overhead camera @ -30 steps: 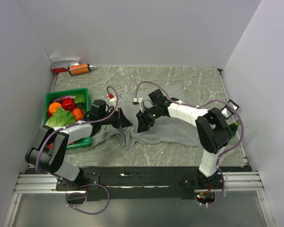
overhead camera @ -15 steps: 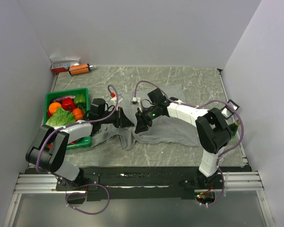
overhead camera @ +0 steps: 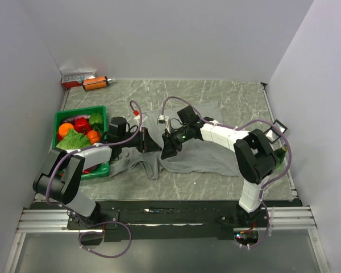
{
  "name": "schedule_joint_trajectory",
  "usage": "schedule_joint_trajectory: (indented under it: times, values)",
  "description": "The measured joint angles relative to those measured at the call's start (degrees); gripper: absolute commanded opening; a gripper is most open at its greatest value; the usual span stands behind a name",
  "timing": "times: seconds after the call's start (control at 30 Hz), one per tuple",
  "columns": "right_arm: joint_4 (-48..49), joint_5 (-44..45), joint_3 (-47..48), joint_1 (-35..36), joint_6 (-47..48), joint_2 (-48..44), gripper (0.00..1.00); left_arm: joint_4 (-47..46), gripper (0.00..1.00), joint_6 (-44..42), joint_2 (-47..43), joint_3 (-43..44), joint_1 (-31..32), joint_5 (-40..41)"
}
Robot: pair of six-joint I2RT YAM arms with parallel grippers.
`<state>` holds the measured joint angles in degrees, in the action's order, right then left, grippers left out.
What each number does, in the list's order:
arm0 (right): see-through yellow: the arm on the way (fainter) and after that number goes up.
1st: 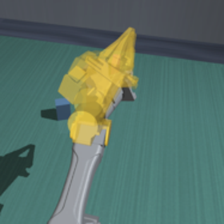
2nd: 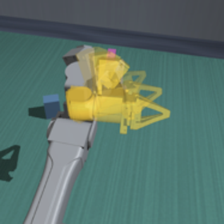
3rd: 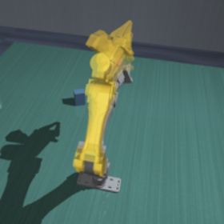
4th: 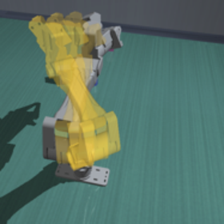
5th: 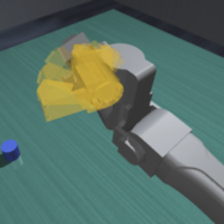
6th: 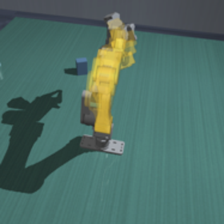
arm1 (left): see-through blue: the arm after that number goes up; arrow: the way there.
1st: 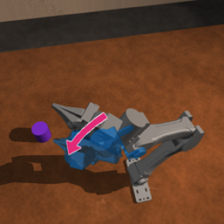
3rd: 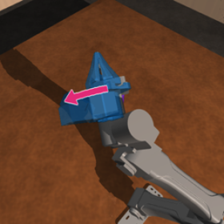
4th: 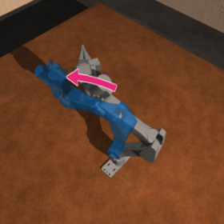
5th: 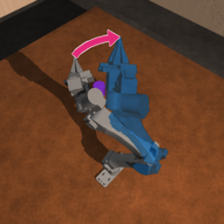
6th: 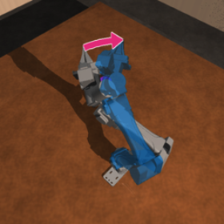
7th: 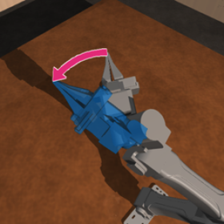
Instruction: Remove the brooch from the garment
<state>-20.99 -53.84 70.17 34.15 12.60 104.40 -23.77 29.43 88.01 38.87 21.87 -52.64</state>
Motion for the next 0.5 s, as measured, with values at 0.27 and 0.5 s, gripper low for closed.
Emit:
schedule_joint_trajectory:
  times: [0.27,0.5]
  values:
    - [4.37,2.19,0.0,0.04,-1.27,0.09,0.43,0.55,0.01,-0.13,0.09,0.31,-0.09,-0.5]
    - [5.14,1.2,0.0,0.09,-1.42,0.11,0.1,1.4,0.15,-0.42,0.79,1.22,-0.9,-0.42]
